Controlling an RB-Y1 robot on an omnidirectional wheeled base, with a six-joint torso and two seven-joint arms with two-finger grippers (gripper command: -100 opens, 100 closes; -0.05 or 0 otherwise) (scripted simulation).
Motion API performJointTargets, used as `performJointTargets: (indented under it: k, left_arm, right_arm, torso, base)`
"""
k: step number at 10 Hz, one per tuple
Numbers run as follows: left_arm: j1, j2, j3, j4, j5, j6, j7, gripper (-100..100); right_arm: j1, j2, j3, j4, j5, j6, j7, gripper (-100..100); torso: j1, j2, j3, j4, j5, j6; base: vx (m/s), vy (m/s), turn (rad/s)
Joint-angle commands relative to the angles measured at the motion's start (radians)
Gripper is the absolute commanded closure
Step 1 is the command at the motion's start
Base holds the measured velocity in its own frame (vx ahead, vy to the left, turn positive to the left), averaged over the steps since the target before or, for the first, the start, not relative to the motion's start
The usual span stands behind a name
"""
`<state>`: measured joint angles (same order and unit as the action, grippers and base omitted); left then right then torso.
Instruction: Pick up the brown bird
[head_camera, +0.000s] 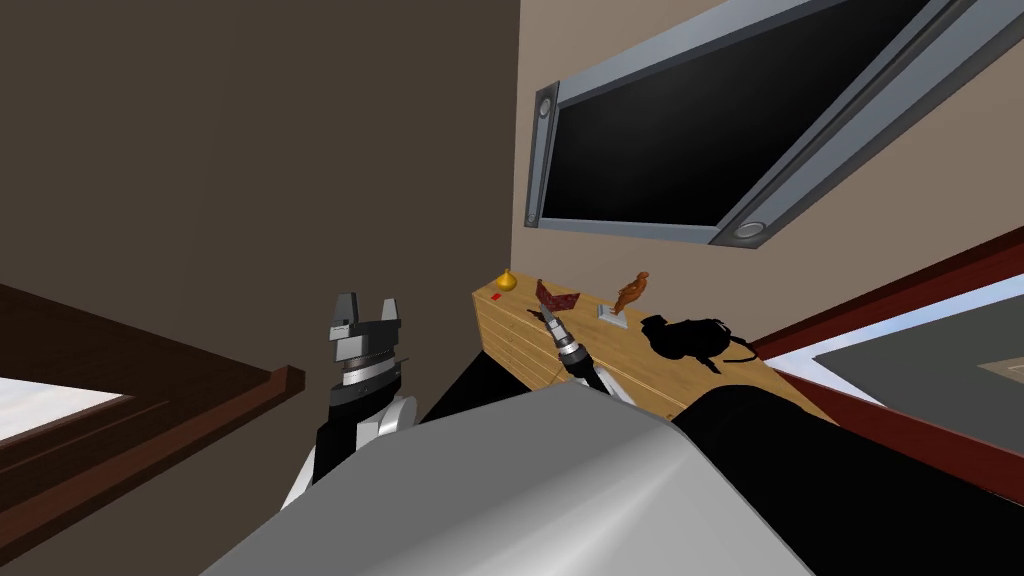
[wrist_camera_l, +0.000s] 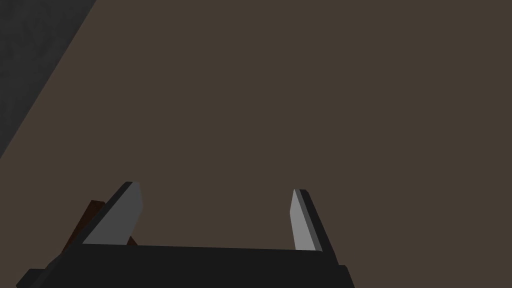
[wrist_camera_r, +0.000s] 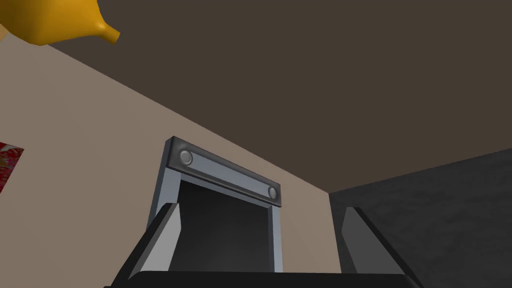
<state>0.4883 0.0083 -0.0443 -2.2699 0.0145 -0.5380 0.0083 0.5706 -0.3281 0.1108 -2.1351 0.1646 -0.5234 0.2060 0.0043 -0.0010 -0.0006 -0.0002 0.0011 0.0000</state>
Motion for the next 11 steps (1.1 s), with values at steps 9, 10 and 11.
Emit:
performJointTargets:
  k: [9, 10, 11]
  left_arm:
    - [0.0, 0.0, 0.0, 0.0, 0.0, 0.0, 0.0, 0]
    - [0.0, 0.0, 0.0, 0.0, 0.0, 0.0, 0.0, 0]
    - [0.0, 0.0, 0.0, 0.0, 0.0, 0.0, 0.0, 0]
  right_arm:
    - [0.081, -0.282, 0.083, 0.155, 0.025, -0.062, 0.054, -100]
    - [0.081, -0.318, 0.083, 0.155, 0.025, -0.062, 0.054, -100]
    - [0.094, -0.351, 0.095, 0.19, 0.028, -0.073, 0.06, -100]
  torso:
    - [0.001, 0.001, 0.001, 0.0, 0.0, 0.0]
    - [0.001, 0.001, 0.001, 0.0, 0.0, 0.0]
    - [0.0, 0.001, 0.001, 0.0, 0.0, 0.0]
  base:
    - [0.003, 0.079, 0.015]
    - [0.004, 0.078, 0.015]
    - [-0.002, 0.093, 0.065]
